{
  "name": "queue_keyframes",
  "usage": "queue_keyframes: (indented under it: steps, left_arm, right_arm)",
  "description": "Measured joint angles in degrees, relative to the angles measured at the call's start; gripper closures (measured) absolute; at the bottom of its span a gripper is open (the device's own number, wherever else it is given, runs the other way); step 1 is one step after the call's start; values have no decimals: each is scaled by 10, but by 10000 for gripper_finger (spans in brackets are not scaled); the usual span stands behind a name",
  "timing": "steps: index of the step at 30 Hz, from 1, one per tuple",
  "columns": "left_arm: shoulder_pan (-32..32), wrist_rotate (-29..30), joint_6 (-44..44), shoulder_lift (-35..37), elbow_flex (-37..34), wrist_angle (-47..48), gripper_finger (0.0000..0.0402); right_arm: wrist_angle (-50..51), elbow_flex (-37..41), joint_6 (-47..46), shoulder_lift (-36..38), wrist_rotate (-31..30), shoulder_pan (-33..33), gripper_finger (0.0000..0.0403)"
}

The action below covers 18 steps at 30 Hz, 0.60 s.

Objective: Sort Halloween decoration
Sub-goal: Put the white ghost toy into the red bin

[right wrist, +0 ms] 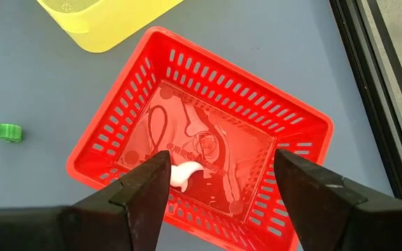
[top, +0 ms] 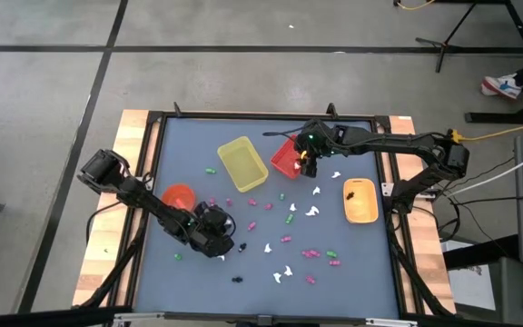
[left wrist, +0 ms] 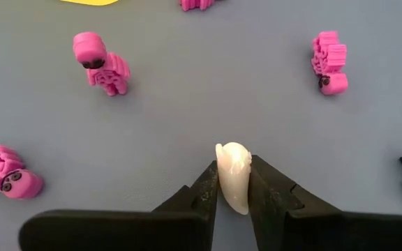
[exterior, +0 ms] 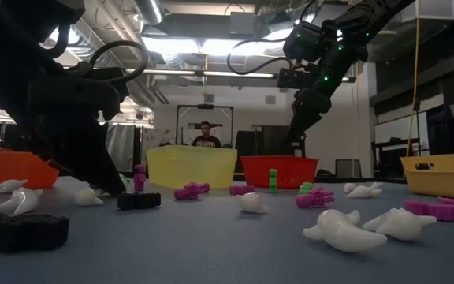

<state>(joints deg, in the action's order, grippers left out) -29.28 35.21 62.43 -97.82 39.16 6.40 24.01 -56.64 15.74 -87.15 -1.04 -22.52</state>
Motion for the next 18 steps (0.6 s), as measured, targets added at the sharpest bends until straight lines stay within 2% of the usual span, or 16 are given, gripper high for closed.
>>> queue_keyframes:
  steps: [9, 18]
  left_arm:
    - [0, -2, 0, 0, 0, -13, 379]
    - [0, -1, 0, 0, 0, -15, 376]
  right_arm:
    - [0, 0, 0, 0, 0, 0, 150]
    - [0, 0, 0, 0, 0, 0, 150]
